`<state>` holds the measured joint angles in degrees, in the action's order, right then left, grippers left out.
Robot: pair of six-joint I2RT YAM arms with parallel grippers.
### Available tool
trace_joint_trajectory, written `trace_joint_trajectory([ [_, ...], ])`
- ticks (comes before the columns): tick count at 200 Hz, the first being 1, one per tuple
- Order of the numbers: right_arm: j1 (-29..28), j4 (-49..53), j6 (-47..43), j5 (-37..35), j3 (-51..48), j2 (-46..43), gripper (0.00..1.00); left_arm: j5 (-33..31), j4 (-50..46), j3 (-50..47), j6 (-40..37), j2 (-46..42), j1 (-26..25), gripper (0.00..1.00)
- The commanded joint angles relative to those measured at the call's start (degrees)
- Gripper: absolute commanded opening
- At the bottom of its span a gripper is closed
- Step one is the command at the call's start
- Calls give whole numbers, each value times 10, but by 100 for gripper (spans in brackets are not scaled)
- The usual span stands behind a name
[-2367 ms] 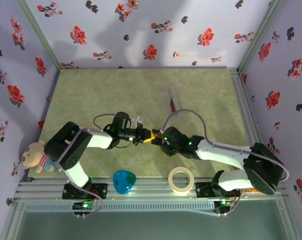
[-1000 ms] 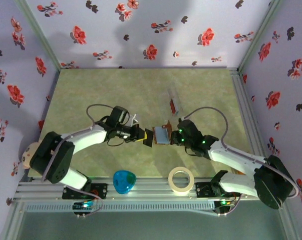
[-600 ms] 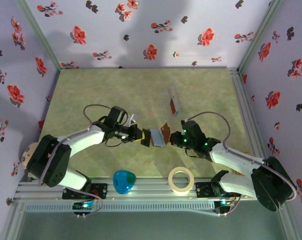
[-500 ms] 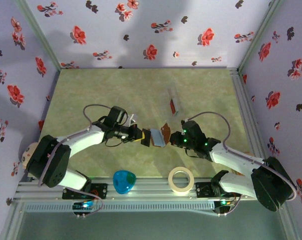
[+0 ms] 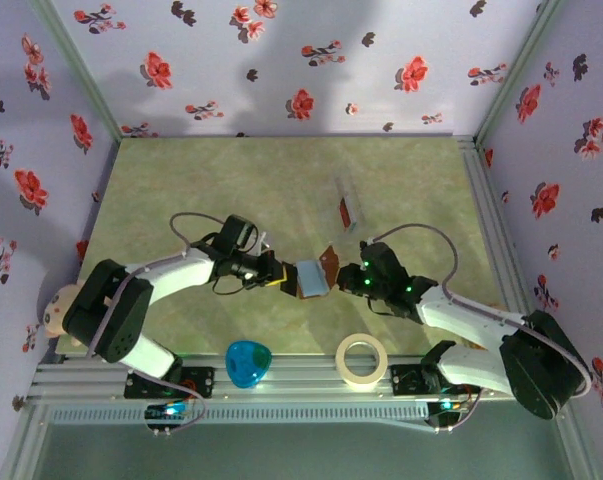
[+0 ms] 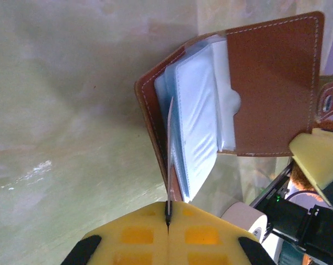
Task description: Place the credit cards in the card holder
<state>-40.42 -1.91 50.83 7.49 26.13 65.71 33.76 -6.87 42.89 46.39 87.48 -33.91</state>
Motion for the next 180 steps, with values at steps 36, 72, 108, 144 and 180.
trace_joint_trajectory([
  [36,-5,-8,43,-13,-15,16,0,-58,-36,-2,28,5,-3,0],
  [72,-5,-6,59,-19,-23,19,0,-96,-68,-1,25,-11,-5,0],
  [108,-5,0,59,-23,-21,13,0,-102,-88,-7,34,-33,-8,0],
  [144,-6,-5,59,-19,-20,14,0,-83,-56,-23,46,-20,-12,0],
  [180,-7,-11,58,-9,-19,20,0,-57,-15,-29,50,-21,-13,0],
])
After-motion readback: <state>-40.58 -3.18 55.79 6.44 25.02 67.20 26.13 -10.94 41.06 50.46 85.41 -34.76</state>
